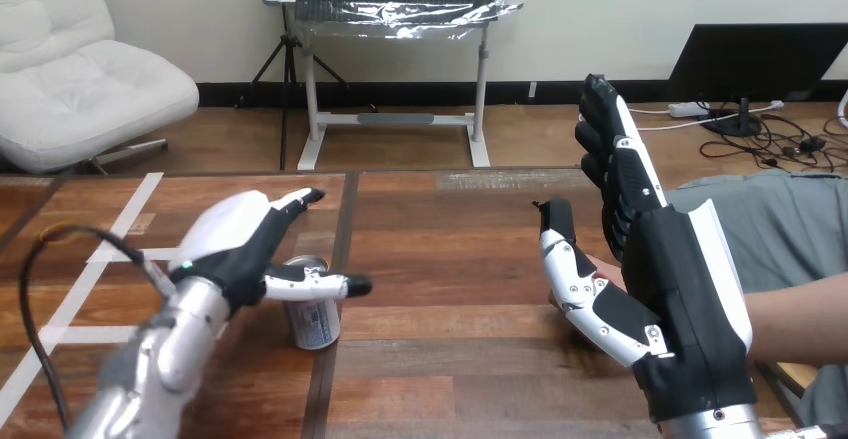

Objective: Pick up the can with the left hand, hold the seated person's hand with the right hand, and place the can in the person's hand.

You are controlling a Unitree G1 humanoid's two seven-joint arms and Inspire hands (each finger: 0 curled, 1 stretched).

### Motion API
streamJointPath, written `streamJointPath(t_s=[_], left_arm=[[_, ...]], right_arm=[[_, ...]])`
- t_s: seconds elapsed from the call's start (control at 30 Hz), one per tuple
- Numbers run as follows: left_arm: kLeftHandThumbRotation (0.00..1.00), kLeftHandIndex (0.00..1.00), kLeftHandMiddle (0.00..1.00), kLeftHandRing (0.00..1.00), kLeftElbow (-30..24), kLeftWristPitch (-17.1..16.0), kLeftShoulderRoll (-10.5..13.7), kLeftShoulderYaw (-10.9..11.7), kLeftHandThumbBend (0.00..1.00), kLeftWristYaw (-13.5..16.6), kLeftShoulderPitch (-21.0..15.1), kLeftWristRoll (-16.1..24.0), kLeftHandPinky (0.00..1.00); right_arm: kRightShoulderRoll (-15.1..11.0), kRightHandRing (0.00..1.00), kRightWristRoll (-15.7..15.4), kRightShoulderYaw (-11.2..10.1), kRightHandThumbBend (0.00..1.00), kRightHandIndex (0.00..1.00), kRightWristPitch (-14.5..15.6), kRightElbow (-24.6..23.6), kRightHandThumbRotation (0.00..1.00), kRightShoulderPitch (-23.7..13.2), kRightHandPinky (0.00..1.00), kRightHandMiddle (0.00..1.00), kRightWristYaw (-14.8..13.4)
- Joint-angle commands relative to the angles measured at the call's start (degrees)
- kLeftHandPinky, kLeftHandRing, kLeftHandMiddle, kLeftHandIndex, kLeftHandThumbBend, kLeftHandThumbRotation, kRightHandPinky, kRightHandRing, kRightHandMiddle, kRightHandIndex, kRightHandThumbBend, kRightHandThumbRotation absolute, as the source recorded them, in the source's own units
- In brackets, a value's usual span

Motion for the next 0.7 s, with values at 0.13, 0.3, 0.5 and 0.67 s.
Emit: streamJointPath(t_s=[0.13,0.3,0.5,0.67], left_arm=[[0.44,0.85,0.87,0.84,-7.5,2.7,3.9,-1.6,1.00,-5.4,-2.9,2.6,0.78],[0.41,0.83,0.85,0.82,-8.8,4.1,4.6,-2.1,0.99,-8.9,-3.4,3.4,0.74],[0.35,0.80,0.82,0.74,-10.5,6.2,5.3,-2.9,0.97,-13.1,-4.2,4.3,0.64],[0.29,0.78,0.81,0.69,-11.3,7.4,5.3,-3.2,0.96,-15.8,-4.8,4.9,0.59]], right_arm=[[0.6,1.00,0.4,0.0,0.00,1.00,0.7,-2.4,0.00,-2.6,1.00,1.00,0.3],[0.5,1.00,0.6,0.0,0.00,1.00,0.7,-2.5,0.00,-2.7,1.00,1.00,0.6],[0.1,1.00,0.7,-0.2,0.00,0.99,0.3,-2.4,0.00,-2.9,1.00,1.00,1.1],[0.3,1.00,0.4,-0.3,0.00,0.99,0.4,-2.4,0.00,-2.9,1.00,1.00,1.1]])
